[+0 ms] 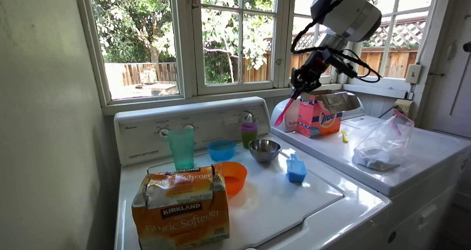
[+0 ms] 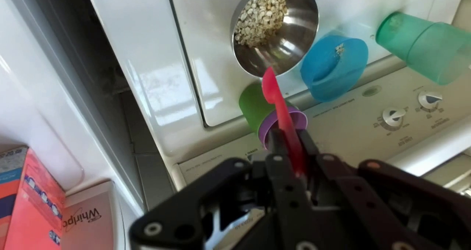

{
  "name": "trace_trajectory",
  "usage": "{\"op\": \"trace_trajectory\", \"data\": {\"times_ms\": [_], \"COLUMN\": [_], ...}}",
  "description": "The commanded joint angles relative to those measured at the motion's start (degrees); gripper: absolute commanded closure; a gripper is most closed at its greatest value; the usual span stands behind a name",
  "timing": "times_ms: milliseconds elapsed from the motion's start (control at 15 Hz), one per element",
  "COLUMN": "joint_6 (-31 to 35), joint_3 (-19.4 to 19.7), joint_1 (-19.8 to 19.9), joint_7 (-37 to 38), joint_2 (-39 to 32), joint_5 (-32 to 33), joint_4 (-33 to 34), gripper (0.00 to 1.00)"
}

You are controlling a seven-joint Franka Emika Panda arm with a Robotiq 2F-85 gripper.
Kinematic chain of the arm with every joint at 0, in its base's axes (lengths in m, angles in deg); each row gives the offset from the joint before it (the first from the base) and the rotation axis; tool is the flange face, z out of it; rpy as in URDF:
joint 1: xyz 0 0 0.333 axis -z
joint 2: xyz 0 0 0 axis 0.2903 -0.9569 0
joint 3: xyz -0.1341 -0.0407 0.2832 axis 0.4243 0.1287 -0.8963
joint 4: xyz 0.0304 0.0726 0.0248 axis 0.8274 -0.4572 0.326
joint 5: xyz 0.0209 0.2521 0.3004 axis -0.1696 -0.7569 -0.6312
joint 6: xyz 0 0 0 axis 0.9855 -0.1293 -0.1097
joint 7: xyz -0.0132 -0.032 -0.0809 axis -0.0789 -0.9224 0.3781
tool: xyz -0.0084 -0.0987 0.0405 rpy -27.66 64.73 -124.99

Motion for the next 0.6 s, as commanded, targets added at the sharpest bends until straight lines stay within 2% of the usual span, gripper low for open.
{"op": "trace_trajectory", "data": {"times_ms": [0,200,400,533], "joint_6": [-5.6,-14.9,-24.3,-28.2], "joint_3": [2.3,4.0,5.0,5.4], "joint_1": [1.5,3.1,4.7,5.7], "joint_7": [-12.2,-16.6,-15.3,-16.7], "joint_2": [0.2,-1.5,-3.7,-5.9], "joint_5": [-11.9,-16.8,-14.4,-12.2], "joint_4": [1.5,3.9,6.4,8.1], "gripper": [0.97,0.97,0.97,0.97]}}
